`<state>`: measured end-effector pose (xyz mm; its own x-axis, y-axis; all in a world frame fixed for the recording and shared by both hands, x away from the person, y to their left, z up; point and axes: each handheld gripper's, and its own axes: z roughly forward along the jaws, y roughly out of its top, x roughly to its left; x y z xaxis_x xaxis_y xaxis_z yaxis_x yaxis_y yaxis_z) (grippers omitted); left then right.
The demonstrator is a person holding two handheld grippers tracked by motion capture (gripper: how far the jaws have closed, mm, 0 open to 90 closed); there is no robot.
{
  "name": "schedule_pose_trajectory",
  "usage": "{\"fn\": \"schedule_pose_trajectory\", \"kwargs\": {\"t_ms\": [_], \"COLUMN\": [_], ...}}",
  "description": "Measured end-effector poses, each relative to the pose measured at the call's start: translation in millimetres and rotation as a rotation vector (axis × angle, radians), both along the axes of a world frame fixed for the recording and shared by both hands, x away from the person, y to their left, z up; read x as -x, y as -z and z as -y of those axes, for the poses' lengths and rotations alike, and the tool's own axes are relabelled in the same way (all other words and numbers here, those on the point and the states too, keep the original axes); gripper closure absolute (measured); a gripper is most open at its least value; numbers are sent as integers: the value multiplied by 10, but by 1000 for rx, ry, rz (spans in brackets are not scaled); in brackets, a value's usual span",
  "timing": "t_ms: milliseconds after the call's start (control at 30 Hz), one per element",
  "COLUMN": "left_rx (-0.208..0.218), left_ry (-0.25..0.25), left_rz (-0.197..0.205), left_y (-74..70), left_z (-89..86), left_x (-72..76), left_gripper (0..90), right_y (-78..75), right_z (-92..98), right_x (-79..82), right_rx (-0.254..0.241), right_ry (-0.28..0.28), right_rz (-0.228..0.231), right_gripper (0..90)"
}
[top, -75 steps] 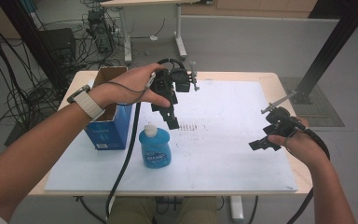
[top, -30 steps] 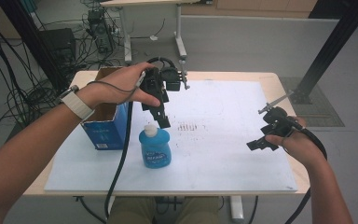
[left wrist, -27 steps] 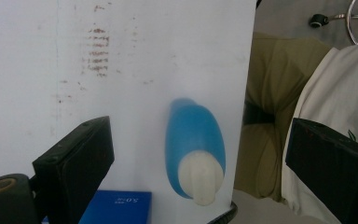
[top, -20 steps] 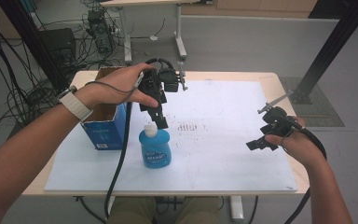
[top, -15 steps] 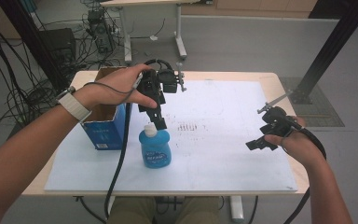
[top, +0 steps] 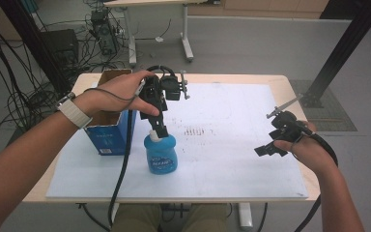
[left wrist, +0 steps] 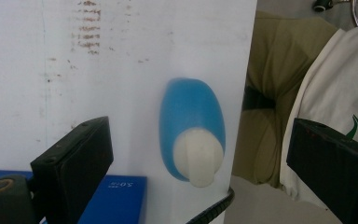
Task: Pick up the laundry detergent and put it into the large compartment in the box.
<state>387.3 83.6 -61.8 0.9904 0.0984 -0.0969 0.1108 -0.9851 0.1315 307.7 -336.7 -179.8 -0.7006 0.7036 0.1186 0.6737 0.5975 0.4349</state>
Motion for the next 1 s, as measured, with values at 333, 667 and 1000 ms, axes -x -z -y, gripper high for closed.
{"fn": "schedule_pose_trajectory", "kwargs": {"t_ms": [333,667,1000], "left_rx": [-23,-38,-54], "left_ry": [7,5,4], "left_rz": [4,10,18], "left_y": [88,211,306], "left_z": [32,41,37], "left_x": [27,46,87], "left_gripper": [77,77,77], "right_y": [45,67,87], "right_z": [2,-8,-23], "right_x": [-10,-23,-38], "right_rx": [-1,-7,-8], "right_ry": [-2,-5,-5], "right_rz": [-5,-6,-13], "right_gripper": [97,97,97]}}
